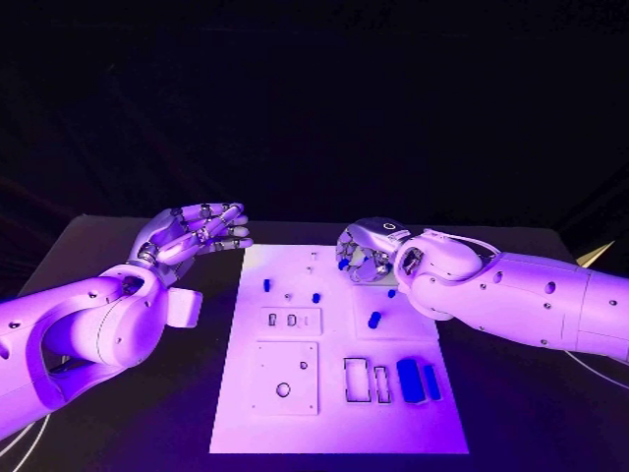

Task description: Assemble the parts on the task board

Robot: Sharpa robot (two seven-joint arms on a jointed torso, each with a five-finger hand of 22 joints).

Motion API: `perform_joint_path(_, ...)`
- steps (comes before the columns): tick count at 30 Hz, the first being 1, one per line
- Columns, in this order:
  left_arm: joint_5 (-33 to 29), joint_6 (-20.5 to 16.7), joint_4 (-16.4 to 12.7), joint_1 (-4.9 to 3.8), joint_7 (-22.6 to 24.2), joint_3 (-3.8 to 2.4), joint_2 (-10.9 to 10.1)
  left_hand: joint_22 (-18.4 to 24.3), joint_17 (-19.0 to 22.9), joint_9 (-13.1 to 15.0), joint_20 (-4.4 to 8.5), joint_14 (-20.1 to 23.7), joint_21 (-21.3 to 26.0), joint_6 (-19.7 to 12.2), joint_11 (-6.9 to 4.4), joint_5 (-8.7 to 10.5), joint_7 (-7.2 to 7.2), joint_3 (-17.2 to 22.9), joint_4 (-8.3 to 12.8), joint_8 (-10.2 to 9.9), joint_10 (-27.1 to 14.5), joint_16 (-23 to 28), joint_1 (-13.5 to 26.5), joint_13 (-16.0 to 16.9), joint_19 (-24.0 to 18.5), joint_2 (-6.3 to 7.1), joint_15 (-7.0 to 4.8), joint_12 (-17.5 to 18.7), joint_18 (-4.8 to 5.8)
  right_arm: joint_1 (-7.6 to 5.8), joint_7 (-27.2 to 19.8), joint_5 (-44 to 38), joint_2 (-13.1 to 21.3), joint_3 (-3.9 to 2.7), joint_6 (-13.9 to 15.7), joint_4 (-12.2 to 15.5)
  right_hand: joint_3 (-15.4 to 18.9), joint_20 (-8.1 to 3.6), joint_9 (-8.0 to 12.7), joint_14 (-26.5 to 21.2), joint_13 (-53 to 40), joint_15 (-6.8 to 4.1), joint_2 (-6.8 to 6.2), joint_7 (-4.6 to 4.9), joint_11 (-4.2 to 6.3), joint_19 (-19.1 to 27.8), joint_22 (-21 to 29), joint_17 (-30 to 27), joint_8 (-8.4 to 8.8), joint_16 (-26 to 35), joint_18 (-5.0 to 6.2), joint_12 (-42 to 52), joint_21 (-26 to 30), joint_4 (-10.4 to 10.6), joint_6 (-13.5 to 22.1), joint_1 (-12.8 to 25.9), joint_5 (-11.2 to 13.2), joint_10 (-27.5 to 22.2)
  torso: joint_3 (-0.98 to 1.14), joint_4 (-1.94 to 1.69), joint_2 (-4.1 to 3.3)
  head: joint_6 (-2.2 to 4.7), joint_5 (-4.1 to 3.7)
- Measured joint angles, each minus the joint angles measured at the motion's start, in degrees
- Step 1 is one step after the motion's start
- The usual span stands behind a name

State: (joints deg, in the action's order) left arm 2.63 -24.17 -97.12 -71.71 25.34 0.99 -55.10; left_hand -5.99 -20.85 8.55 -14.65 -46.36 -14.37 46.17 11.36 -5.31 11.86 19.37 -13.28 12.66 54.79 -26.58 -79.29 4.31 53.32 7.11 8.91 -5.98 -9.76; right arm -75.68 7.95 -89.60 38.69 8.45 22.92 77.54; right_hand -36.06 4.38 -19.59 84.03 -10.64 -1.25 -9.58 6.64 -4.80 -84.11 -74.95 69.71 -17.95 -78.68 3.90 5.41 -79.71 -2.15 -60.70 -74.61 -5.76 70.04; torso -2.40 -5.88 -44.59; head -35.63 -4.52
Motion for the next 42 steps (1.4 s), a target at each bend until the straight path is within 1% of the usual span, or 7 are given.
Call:
perform_joint_path(7,0.0,0.04,0.12,0.0,-0.05,0.0,0.16,0.0,-0.04,0.0,0.0,0.0,0.0,0.0,0.0,0.0,0.0,0.0,0.0,0.0,0.0,0.0,0.0,-0.05,0.0,0.0,0.0,0.0,0.0,-0.17,2.13,-0.3,-2.46,-0.17,3.4,-0.86,0.01,0.0,-0.03,0.0,0.0,0.0,0.03,0.0,0.0,0.0,0.01,-0.08,-0.1,0.0,0.0,0.0,0.0,0.0,0.01,0.03,0.0,0.0,0.01,-0.23,-0.08,0.08,-0.14)
perform_joint_path(11,-0.01,0.05,0.13,-0.01,-0.08,0.0,0.21,0.01,-0.04,0.0,0.0,0.0,0.0,0.0,0.0,0.0,0.0,0.0,0.0,0.0,0.0,0.0,0.0,-0.05,0.0,0.0,0.0,0.0,0.0,-0.3,3.11,-0.36,-3.99,-0.22,4.68,-2.02,0.01,0.0,-0.04,0.0,-0.01,0.0,0.18,0.0,0.0,0.0,0.01,-0.09,-0.23,0.0,0.01,-0.01,0.0,0.0,0.02,0.18,0.01,0.0,-0.09,-0.35,-0.13,0.12,-0.29)
perform_joint_path(15,-0.01,0.06,0.08,-0.01,-0.1,0.0,0.3,0.01,-0.04,0.0,0.0,0.0,0.0,0.0,0.0,0.0,0.0,0.0,0.0,0.0,0.0,0.0,0.0,-0.05,0.0,0.0,0.0,0.0,0.01,-0.36,3.82,-0.39,-5.34,-0.23,5.49,-3.28,0.08,0.0,-0.05,0.0,-0.01,0.0,0.26,0.0,0.01,0.0,0.01,-0.09,-0.22,0.0,0.01,-0.01,0.0,-0.06,0.03,0.26,0.03,-0.01,-0.1,-0.42,-0.19,0.16,-0.3)
perform_joint_path(22,-0.02,0.08,-0.06,-0.04,-0.13,0.0,0.38,0.01,-0.03,0.0,0.0,0.0,0.0,0.0,0.0,0.0,0.0,0.0,0.0,0.0,0.0,0.0,0.0,-0.05,0.0,0.0,0.0,0.0,0.01,-0.44,4.49,-0.39,-7.33,-0.24,5.93,-5.77,0.1,0.01,-0.08,0.0,-0.06,0.0,0.4,-0.02,0.01,0.0,0.02,-0.09,-0.22,0.0,0.02,-0.09,0.0,-0.07,0.19,0.4,0.15,-0.01,-0.13,-0.43,-0.26,0.2,-0.18)
perform_joint_path(29,-0.02,0.1,-0.16,-0.08,-0.19,0.0,0.52,-0.07,-0.12,0.0,0.0,0.2,-0.21,0.0,0.21,0.0,0.0,0.0,0.0,0.0,-0.21,-0.27,0.0,-0.04,0.0,0.0,0.21,0.0,0.0,-0.45,4.7,-0.39,-8.84,-0.24,5.76,-7.91,0.16,0.01,-0.15,0.0,-0.8,0.01,0.47,0.0,0.01,0.0,0.02,-0.09,-0.2,0.0,0.02,-0.23,0.01,-0.13,0.23,0.47,0.27,-0.01,-0.13,-0.55,-0.3,0.32,-0.13)
perform_joint_path(35,-0.02,0.11,-0.17,-0.1,-0.22,0.0,0.62,-0.06,-0.12,0.0,0.0,0.2,-0.21,0.0,0.21,0.0,0.0,0.0,0.0,0.0,-0.21,-0.27,0.0,-0.04,0.0,0.0,0.2,0.0,0.0,-0.41,4.72,-0.41,-9.81,-0.23,5.55,-9.03,0.17,0.01,-0.42,0.0,-0.82,0.01,0.47,-0.01,0.01,0.0,0.03,-0.09,-0.13,0.01,0.02,-0.34,0.01,-0.13,0.4,0.47,0.09,-0.01,-0.05,-0.54,-0.35,0.39,0.3)
perform_joint_path(42,-0.02,0.1,-0.14,-0.12,-0.23,0.0,0.66,-0.06,-0.12,0.0,0.0,0.2,-0.21,0.0,0.21,0.0,0.0,0.0,0.0,0.0,-0.21,-0.27,0.0,-0.04,0.0,0.0,0.2,0.0,0.0,-0.35,4.72,-0.42,-10.38,-0.22,5.13,-9.64,0.18,0.01,-0.5,0.0,-0.84,0.01,0.47,0.07,0.01,0.0,0.03,-0.09,-0.4,0.01,0.03,-0.46,0.01,-0.13,0.51,0.47,0.09,-0.01,-0.05,-0.52,-0.42,0.33,0.53)
